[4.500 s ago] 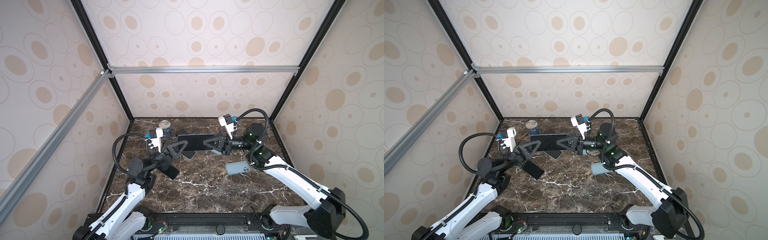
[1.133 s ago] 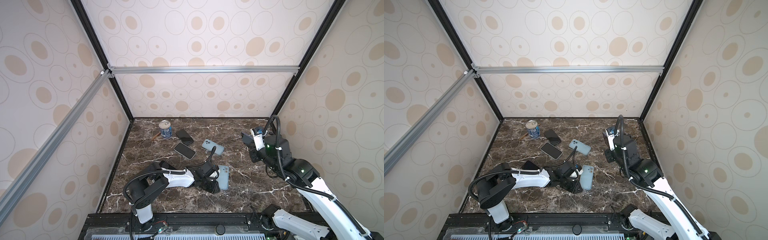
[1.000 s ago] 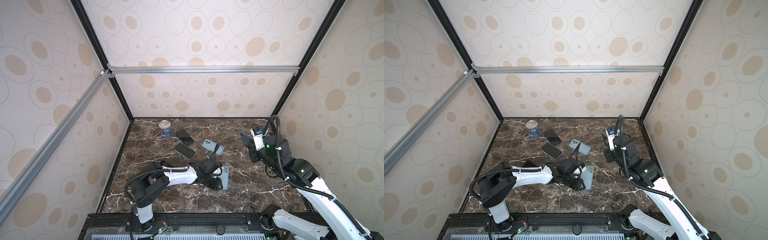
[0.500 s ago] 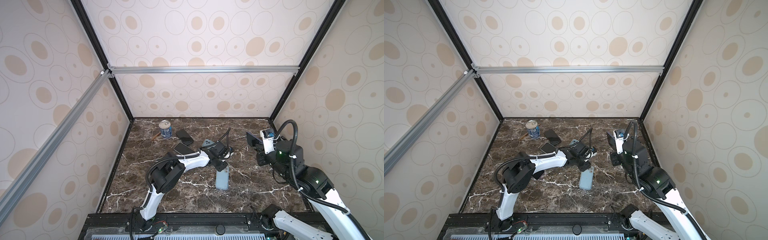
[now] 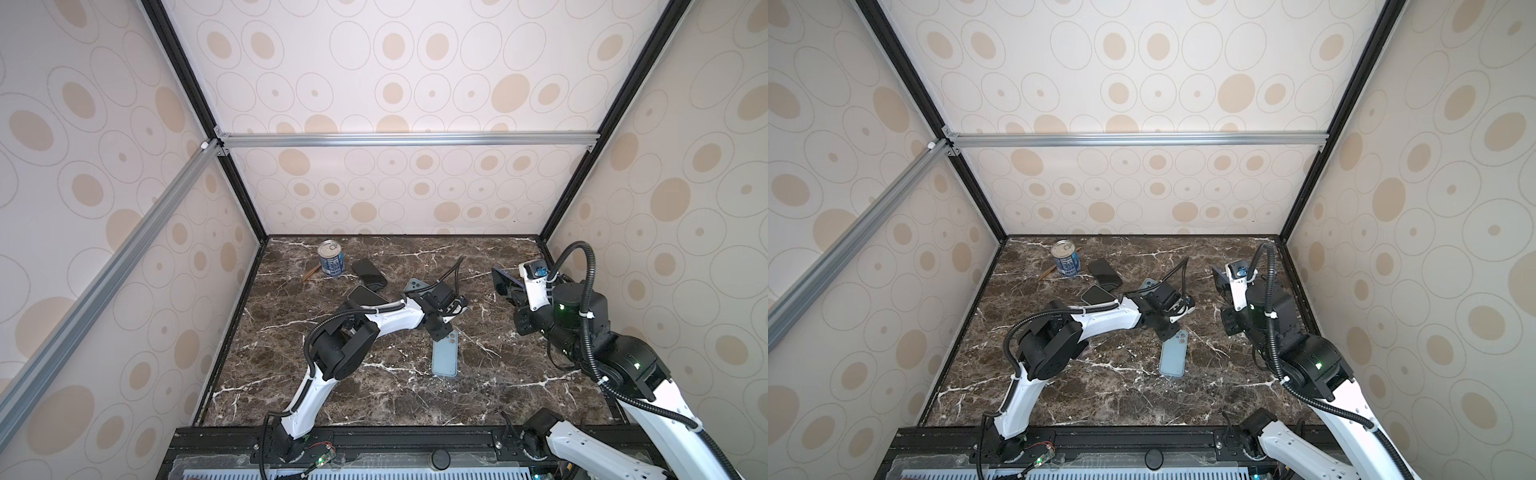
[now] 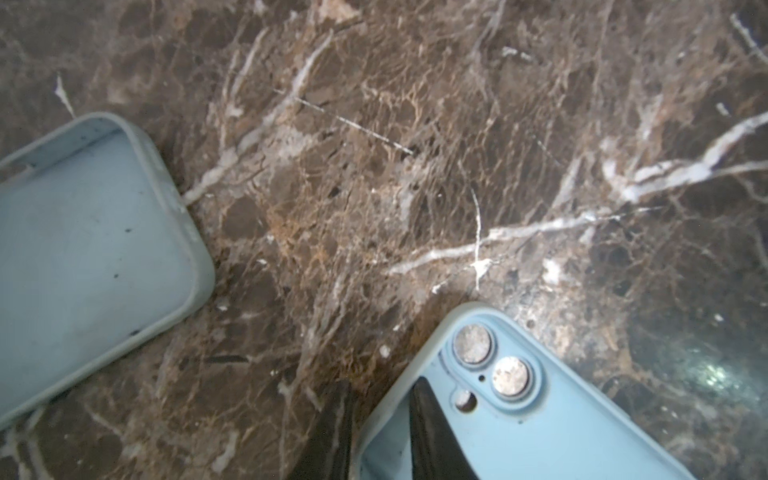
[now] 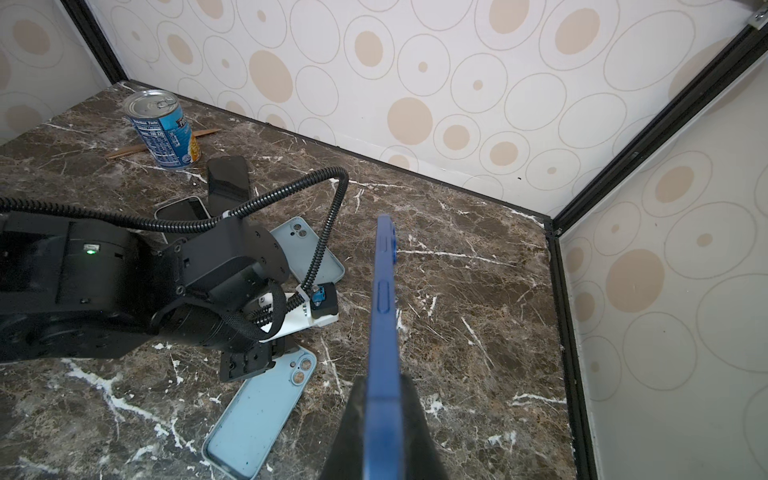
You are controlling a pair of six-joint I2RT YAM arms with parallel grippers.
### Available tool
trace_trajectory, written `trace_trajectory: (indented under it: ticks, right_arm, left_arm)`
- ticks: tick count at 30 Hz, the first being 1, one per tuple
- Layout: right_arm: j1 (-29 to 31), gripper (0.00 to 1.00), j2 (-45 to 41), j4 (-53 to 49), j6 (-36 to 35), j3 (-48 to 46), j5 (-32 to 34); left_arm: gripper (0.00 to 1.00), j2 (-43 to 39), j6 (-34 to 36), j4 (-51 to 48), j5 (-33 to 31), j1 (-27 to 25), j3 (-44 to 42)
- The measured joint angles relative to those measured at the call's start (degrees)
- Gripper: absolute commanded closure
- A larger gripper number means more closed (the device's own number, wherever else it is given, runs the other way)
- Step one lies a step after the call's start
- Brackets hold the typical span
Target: Put the phone into the phone case
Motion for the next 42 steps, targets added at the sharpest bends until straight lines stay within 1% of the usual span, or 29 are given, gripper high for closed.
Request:
trace_trajectory:
  ticks: [4,8,9,11,12,13,15,17,20,22,24,28,32,36,40,42]
  right_arm:
    - [0.0,1.0,0.17,0.04,0.0,0.0,-0.28]
    - [0.0,1.0,1.01,0.33,0.0,0.0,-0.76]
    - [0.0,1.0,1.38,0.5,0.02,-0.02,-1.01]
    - [0.0,1.0,2.23,0.85,0.07,-0.04,-1.68]
    - [0.0,1.0,2.73,1.01,0.07,-0.04,-2.01]
    - [0.0,1.0,3.21,1.14,0.11,-0.07,-2.29]
    - [0.0,1.0,4.33,1.51,0.24,-0.09,-3.19]
    - [-0.02,1.0,5.29,1.84,0.31,-0.09,-3.78]
    - [0.0,1.0,6.62,2.36,0.48,-0.09,-4.7]
    - [0.0,1.0,7.17,2.86,0.57,-0.11,-5.11]
    - [0.0,1.0,7.37,3.39,0.72,-0.17,-5.6]
    - [0.0,1.0,7.28,3.93,1.14,-0.2,-6.1]
    - [0.0,1.0,6.38,3.89,1.14,-0.33,-5.9]
    - [-0.02,1.0,4.7,3.89,0.55,-0.42,-5.29]
    - [0.0,1.0,3.89,3.87,0.0,-0.46,-4.46]
    - [-0.02,1.0,3.69,3.89,-0.09,-0.9,-4.31]
  left_arm:
    - [0.82,-3.76,-2.86,-0.24,-2.03,0.07,-5.31]
    - [0.87,-8.74,-7.82,-0.28,-4.0,0.24,-12.48]
    - [0.9,-10.23,-9.27,0.0,-4.02,0.33,-14.73]
    - [0.91,-12.81,-12.13,0.48,-3.74,0.44,-18.53]
    - [0.89,-14.03,-13.75,0.79,-3.41,0.46,-20.33]
    - [0.85,-15.04,-15.15,1.29,-3.06,0.46,-21.79]
    - [0.74,-17.42,-18.88,2.95,-1.99,0.5,-25.38]
    - [0.66,-20.11,-21.92,4.35,-0.81,0.5,-28.98]
    - [0.6,-23.58,-23.78,4.39,-0.61,0.48,-32.85]
    - [0.58,-24.17,-22.95,3.3,-1.99,0.44,-32.83]
    - [0.57,-23.87,-20.11,2.12,-3.5,0.44,-31.12]
    - [0.53,-22.38,-11.58,1.68,-5.2,0.44,-25.46]
    - [0.53,-20.9,-3.1,3.69,-5.7,0.44,-22.82]
    - [0.55,-16.31,2.95,3.23,-3.43,0.44,-19.3]
    - [0.58,-12.87,6.88,2.19,-0.63,0.44,-17.44]
    - [0.66,-11.93,8.31,1.09,0.76,0.44,-16.65]
